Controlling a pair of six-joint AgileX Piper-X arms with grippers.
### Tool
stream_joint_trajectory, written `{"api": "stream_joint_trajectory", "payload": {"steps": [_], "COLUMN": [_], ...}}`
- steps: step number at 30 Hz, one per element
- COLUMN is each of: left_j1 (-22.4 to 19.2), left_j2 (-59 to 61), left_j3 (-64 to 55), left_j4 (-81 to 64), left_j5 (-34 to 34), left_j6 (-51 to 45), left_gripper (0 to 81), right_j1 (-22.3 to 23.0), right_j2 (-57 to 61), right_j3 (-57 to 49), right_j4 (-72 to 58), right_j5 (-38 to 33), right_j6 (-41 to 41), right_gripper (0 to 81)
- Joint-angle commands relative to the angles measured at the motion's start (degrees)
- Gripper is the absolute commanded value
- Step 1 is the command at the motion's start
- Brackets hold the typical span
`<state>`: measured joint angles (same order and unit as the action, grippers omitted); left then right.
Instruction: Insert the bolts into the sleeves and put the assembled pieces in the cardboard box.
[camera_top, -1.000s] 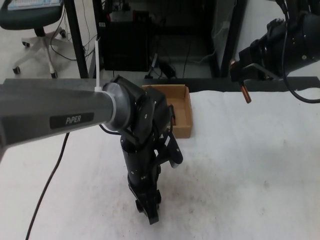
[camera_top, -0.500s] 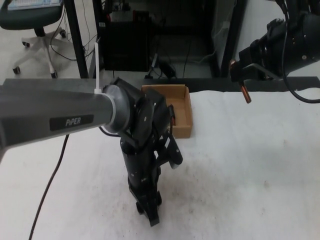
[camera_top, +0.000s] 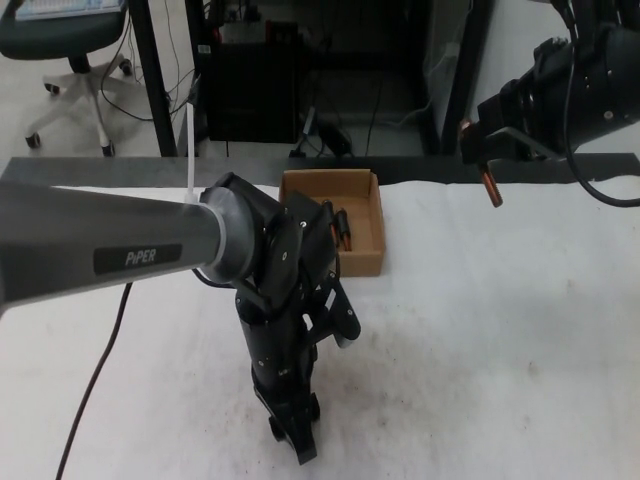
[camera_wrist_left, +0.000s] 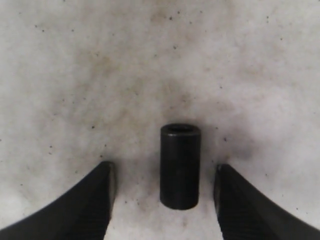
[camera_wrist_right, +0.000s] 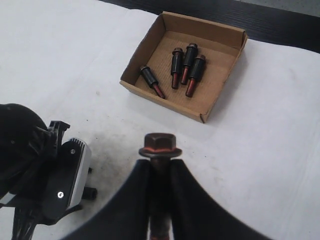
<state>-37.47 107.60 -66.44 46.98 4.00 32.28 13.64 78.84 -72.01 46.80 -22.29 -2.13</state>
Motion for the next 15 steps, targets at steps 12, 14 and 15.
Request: {"api": "stream_joint_trajectory", "payload": {"steps": [12,14,15], "left_j1": [-0.24,-0.24,-0.24], "left_j2": [0.2,0.2,0.2], "left_j3": [0.37,0.37,0.37], "left_j4": [-2.48,-2.48,-2.48], "left_j5": [0.37,0.37,0.37], "left_j6": [-0.61,-0.61,-0.61], "left_gripper": [42.3,21.3,8.6], "right_j1": [-0.22,-0.22,-0.22], "right_j2": [-0.94,-0.94,-0.94], "right_j3": [-0.2,-0.2,-0.2], "right_j4": [-0.77,-0.77,-0.77], "right_j5": [-0.39,-0.39,-0.39], "right_j6": [0.44,0.44,0.44], "right_gripper": [0.8,0.8,0.8]}}
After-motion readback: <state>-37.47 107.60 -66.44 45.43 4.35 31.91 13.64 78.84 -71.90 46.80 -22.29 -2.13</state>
